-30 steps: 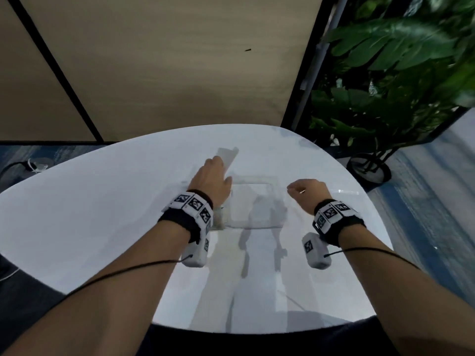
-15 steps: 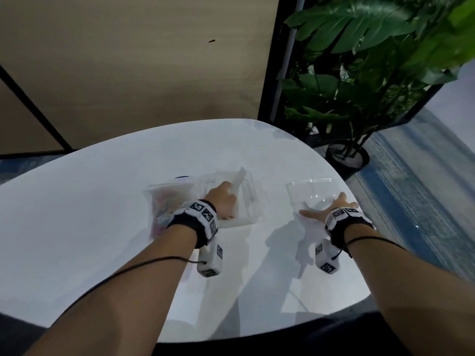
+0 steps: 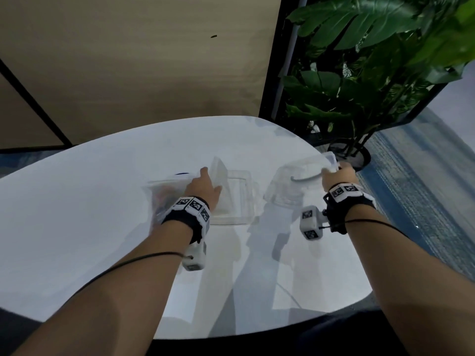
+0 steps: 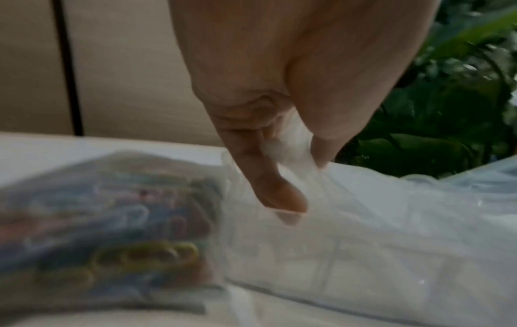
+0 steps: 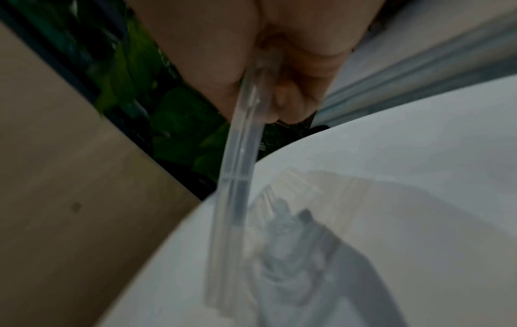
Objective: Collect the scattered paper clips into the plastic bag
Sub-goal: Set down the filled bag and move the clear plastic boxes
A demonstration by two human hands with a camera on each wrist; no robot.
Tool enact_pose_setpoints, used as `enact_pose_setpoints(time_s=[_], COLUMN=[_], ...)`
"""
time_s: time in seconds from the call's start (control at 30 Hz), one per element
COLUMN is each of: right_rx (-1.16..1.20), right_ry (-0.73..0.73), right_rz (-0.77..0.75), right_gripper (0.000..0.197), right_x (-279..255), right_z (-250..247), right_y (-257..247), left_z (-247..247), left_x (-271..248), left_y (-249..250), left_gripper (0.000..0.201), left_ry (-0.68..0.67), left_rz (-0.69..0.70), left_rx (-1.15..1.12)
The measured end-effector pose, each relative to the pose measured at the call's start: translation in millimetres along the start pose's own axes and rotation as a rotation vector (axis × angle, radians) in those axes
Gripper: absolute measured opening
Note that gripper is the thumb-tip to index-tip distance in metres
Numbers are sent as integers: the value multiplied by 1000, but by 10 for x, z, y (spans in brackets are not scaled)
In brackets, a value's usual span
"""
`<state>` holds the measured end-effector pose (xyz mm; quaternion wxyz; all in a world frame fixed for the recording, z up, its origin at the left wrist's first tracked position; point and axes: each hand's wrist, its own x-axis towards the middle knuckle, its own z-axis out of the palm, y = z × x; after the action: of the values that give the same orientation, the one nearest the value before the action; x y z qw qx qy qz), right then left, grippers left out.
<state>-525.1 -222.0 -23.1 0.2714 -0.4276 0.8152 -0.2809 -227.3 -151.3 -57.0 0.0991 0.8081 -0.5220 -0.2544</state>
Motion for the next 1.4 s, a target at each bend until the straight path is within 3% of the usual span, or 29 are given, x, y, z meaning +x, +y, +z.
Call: enact_pose_setpoints(time_s=[0.07,0.1,0.2,0.3,0.43,0.57,0.63,0.7,0.8,0.93,1.07,1.2,1.33,1.4], right_rx=[289,475,801,774,657,615,569,535,463,297,-6,-554,-429,-338], right_ry=[-22,-82,-346,-643,-790,-765,-783,-827,-855,-763,-583,-448,-430,-416], right_rz=[14,25,25,-10,40,78,96,113,125,96,-69,-344,-252,-172], right_gripper=[49,44,22,33,49,57,60,66,70,55,39,51,41,49], right_x=[-37,-65,-351,-599,-779,-748,-739,-789,-888,-1045,-1087,-1041,-988,-948], right_z=[35,67,148,299,538,640,682,736,849,959,954,956,1059,1108], right_y=[-197,-264,-494,-580,-501,-433,-414,-414,-401,-352,-387,-447,-423,-416], left_z=[4,3,-44,-73,-74,-240,-409,-525,-562,-501,-376,-274,-289,-311], left_x=[-24,-37,-35,-14,70,108,76,86,79,-61,-176,-153,-133,-109], left_y=[33,41,62,35,-138,-410,-570,-726,-836,-748,-608,-590,-562,-573], left_gripper=[39,41,51,36,41,26,16,21,25,30,54,62,60,56], left_ry=[-71,-104,-70,104,104,126,151,146,44,-20,-53,-28,15,13], left_rz=[-74,-81,10,57,28,-31,-42,-76,-130,-47,14,-13,-83,-128], left_rx=[-148,-147,114,239,-40,-469,-531,-557,-665,-549,-341,-332,-354,-360])
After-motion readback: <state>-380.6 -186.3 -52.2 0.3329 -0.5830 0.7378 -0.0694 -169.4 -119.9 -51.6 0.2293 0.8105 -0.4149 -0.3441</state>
